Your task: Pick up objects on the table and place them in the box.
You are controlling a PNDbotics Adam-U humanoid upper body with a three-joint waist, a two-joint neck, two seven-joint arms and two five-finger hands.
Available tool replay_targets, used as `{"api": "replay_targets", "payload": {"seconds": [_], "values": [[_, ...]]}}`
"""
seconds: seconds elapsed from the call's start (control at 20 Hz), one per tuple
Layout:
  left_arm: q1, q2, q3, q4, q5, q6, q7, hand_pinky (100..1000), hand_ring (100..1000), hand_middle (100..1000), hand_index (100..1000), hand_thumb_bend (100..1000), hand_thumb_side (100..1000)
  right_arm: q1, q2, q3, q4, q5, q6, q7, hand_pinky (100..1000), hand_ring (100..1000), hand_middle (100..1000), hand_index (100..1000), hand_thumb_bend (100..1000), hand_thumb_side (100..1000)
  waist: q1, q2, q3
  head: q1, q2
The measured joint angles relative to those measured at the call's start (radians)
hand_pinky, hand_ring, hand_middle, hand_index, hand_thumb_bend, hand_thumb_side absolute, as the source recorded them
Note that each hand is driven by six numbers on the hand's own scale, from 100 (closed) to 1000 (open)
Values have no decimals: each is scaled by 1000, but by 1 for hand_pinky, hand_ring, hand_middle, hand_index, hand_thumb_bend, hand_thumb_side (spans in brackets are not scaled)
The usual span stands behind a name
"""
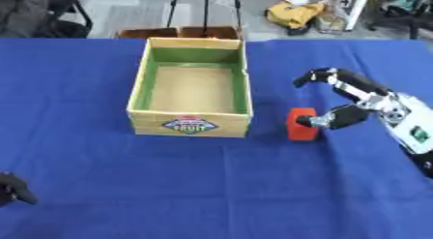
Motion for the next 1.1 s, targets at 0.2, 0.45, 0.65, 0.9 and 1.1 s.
{"api": "replay_targets", "payload": {"seconds": [0.2, 0.45, 0.65, 0.9, 1.1], "values": [[-2, 0, 0, -2, 3, -2, -1, 628, 564, 508, 655, 224, 1000, 5, 3, 0, 15, 12, -2, 3, 867, 860, 747, 866, 539, 603, 4, 3, 12, 0, 0], [-6, 0, 0, -3, 5, -3, -1, 628, 563, 508, 655, 224, 1000, 10, 6, 0, 34, 22, -2, 4, 867, 860, 746, 866, 541, 608, 6, 4, 19, 0, 0], [-8, 0, 0, -3, 5, -3, -1, 628, 563, 508, 655, 225, 1000, 10, 11, 0, 43, 26, -6, 8, 867, 860, 746, 866, 543, 612, 6, 5, 20, -1, 0], [-8, 0, 0, -3, 7, -3, -1, 629, 563, 507, 654, 226, 1000, 10, 14, 0, 50, 32, -10, 12, 866, 860, 745, 865, 543, 612, 6, 6, 21, -1, 0], [-8, 0, 0, -3, 7, -3, -1, 629, 562, 507, 654, 226, 1000, 13, 20, 0, 57, 35, -11, 16, 865, 859, 746, 866, 544, 617, 7, 7, 21, -1, 0]]}}
